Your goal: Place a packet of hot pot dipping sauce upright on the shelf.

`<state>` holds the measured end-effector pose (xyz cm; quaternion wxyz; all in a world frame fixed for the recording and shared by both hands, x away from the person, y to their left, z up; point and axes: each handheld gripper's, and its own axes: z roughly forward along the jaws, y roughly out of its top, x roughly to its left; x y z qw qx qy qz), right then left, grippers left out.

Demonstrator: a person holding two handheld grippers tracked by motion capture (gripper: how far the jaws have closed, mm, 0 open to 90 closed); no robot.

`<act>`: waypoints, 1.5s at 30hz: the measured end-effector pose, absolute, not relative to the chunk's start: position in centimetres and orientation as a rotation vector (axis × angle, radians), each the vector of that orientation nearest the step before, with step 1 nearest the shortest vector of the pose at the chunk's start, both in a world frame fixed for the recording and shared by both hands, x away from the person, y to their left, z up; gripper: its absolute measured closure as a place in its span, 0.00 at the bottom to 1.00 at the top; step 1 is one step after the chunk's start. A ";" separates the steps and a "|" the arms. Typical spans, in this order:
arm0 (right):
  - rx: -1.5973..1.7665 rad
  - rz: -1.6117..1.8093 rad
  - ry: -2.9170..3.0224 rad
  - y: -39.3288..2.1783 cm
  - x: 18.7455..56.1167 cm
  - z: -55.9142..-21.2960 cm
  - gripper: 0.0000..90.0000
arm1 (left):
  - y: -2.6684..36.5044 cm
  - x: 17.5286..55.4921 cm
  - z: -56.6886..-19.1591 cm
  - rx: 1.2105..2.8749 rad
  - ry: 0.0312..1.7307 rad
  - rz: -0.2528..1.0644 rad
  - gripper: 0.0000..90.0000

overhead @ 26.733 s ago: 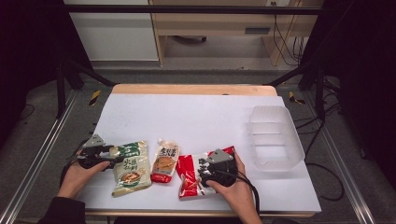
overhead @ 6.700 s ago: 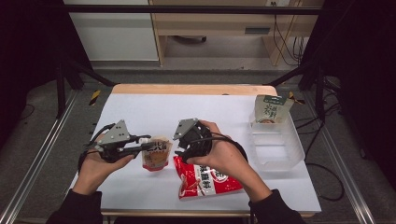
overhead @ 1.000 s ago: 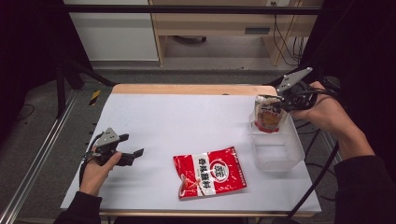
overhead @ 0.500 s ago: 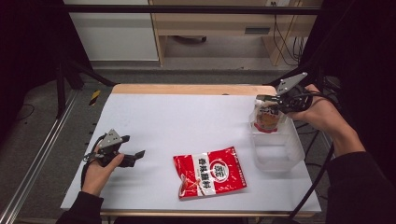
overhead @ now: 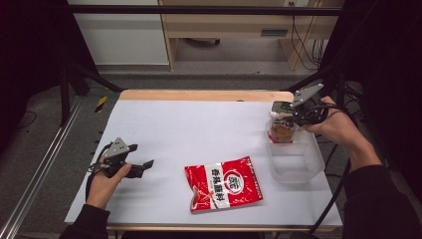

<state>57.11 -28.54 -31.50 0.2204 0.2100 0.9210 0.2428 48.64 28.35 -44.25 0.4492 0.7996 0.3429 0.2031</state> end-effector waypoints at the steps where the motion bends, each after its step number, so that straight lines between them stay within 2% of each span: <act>1: 0.588 0.674 2.547 -28.6 57.1 -31.7 0.95 | 28.4 48.6 -44.2 1.977 0.848 0.503 0.11; 45: 0.704 0.729 2.527 -29.9 57.1 -34.6 0.95 | 28.3 48.6 -44.2 1.990 0.841 0.499 0.11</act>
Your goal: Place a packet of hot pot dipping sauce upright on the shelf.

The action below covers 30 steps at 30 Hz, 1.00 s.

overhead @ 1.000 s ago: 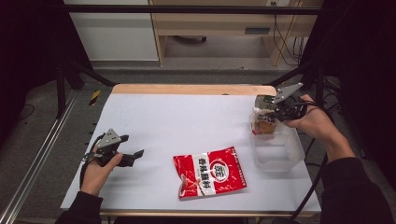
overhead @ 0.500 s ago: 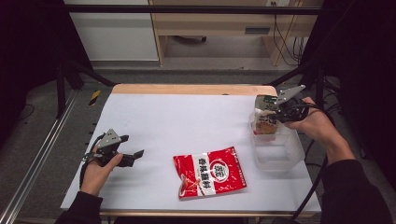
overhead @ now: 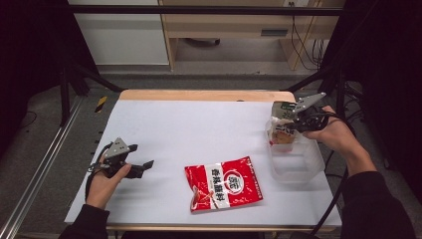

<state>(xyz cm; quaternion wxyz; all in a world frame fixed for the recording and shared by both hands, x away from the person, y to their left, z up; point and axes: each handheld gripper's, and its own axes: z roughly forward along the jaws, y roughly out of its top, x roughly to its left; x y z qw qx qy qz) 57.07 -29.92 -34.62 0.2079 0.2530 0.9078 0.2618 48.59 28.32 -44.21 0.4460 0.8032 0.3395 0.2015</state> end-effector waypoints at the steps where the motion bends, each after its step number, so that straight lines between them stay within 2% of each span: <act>1: 0.709 0.737 2.528 -30.0 57.1 -34.7 0.94 | 28.3 48.6 -44.2 1.991 0.840 0.498 0.11; 12: 0.779 0.738 2.527 -30.8 57.0 -34.8 0.88 | 28.2 48.6 -44.3 1.998 0.835 0.495 0.11; 13: 0.796 0.753 2.531 -30.9 57.0 -34.8 0.82 | 28.2 48.6 -44.3 1.999 0.834 0.495 0.11; 14: 0.796 0.753 2.531 -30.9 57.0 -34.8 0.82 | 28.2 48.6 -44.3 1.998 0.834 0.495 0.11; 15: 0.806 0.748 2.529 -30.9 57.0 -34.7 0.78 | 28.2 48.6 -44.3 1.998 0.834 0.495 0.11; 16: 0.839 0.755 2.511 -30.9 57.0 -34.6 0.67 | 28.2 48.6 -44.2 1.997 0.834 0.495 0.11; 18: 0.847 0.748 2.500 -30.8 56.8 -34.4 0.59 | 28.2 48.6 -44.2 1.996 0.834 0.495 0.11; 19: 0.847 0.748 2.500 -30.8 56.8 -34.4 0.59 | 28.2 48.6 -44.2 1.996 0.834 0.495 0.11; 20: 0.862 0.759 2.465 -30.7 56.4 -34.0 0.50 | 28.2 48.5 -44.2 1.996 0.834 0.495 0.11; 24: 0.852 0.770 2.387 -30.5 55.2 -32.6 0.38 | 28.0 48.5 -44.2 2.001 0.826 0.493 0.11; 25: 0.852 0.770 2.387 -30.5 55.2 -32.6 0.38 | 28.0 48.5 -44.2 2.001 0.826 0.493 0.11; 26: 0.862 0.783 2.335 -30.3 54.3 -31.6 0.32 | 28.0 48.5 -44.1 2.000 0.824 0.493 0.11; 28: 0.863 0.804 2.320 -30.3 53.9 -31.2 0.30 | 27.8 48.5 -44.1 2.000 0.821 0.493 0.11; 30: 0.856 0.811 2.272 -29.8 52.3 -29.9 0.23 | 27.5 48.3 -44.0 2.004 0.812 0.490 0.11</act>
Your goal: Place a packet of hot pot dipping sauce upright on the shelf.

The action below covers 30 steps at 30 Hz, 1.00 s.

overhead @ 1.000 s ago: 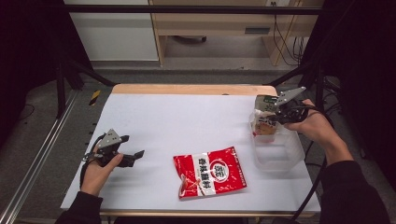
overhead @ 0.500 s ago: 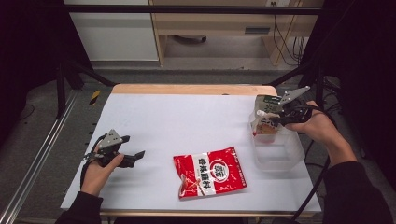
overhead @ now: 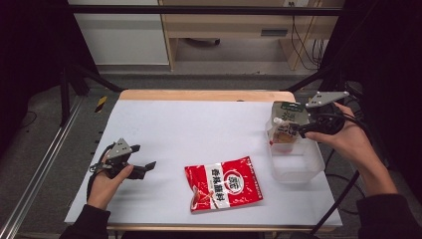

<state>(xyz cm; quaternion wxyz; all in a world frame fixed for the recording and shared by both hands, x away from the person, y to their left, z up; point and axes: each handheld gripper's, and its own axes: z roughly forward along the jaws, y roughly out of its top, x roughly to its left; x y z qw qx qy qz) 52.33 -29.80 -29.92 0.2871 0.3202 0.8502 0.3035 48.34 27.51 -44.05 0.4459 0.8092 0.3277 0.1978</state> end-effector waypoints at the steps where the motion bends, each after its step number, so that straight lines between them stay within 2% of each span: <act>1: 0.842 0.821 2.266 -29.6 51.7 -29.6 0.21 | 27.3 48.3 -44.0 2.008 0.808 0.488 0.11; 6: 0.788 0.833 2.214 -28.0 48.8 -28.6 0.17 | 26.7 47.8 -43.9 2.020 0.790 0.487 0.10; 7: 0.761 0.868 2.197 -26.8 47.2 -28.6 0.17 | 26.4 47.5 -44.0 2.031 0.782 0.484 0.10; 12: 0.752 0.899 2.208 -24.7 45.3 -29.3 0.16 | 25.7 47.0 -44.0 2.045 0.774 0.491 0.09; 19: 0.773 0.935 2.246 -20.8 43.4 -32.4 0.20 | 24.3 46.6 -44.1 2.069 0.738 0.479 0.10; 20: 0.782 0.880 2.248 -19.7 43.2 -33.8 0.20 | 24.1 46.6 -44.1 2.076 0.732 0.479 0.11; 30: 0.812 0.922 2.335 -16.1 42.2 -38.3 0.16 | 22.6 46.0 -44.2 2.085 0.697 0.476 0.10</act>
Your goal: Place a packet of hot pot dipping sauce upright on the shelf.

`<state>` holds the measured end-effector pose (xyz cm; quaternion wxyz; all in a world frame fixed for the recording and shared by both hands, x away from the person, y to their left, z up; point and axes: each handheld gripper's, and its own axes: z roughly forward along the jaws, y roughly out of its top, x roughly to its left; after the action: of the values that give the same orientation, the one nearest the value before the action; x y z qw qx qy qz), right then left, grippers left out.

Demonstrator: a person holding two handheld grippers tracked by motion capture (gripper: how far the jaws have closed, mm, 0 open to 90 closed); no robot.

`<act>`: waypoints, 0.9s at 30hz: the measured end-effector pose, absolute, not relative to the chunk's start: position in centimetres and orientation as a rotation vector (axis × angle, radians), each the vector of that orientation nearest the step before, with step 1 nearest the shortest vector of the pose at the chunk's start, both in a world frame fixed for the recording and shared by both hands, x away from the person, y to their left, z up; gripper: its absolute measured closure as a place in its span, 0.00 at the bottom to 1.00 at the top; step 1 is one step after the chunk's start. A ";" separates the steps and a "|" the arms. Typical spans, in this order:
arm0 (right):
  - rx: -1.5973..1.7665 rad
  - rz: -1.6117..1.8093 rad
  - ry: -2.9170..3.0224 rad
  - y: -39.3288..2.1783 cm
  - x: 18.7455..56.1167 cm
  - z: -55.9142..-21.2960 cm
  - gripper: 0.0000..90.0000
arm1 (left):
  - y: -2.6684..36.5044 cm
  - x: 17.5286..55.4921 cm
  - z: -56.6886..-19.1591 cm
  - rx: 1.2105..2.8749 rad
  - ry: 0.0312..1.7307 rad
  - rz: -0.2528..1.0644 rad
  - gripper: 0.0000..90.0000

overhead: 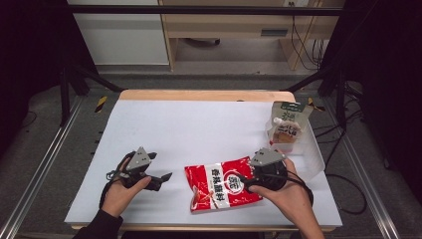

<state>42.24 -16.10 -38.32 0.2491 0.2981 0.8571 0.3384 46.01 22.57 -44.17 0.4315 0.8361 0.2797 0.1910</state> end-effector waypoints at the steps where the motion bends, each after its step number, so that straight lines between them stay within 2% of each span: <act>1: 0.823 0.932 2.340 -16.0 42.2 -38.6 0.16 | 22.4 46.0 -44.2 2.084 0.694 0.476 0.10; 14: 0.956 0.933 2.370 -16.5 40.7 -43.5 0.14 | 20.2 45.6 -44.7 2.142 0.652 0.451 0.11; 27: 0.997 0.916 2.428 -17.9 40.3 -44.8 0.13 | 19.3 45.4 -45.1 2.175 0.625 0.435 0.11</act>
<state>40.33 -17.93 -44.82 0.1799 0.3529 0.8591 0.3242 45.39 19.33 -45.10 0.4067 0.8623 0.2477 0.1724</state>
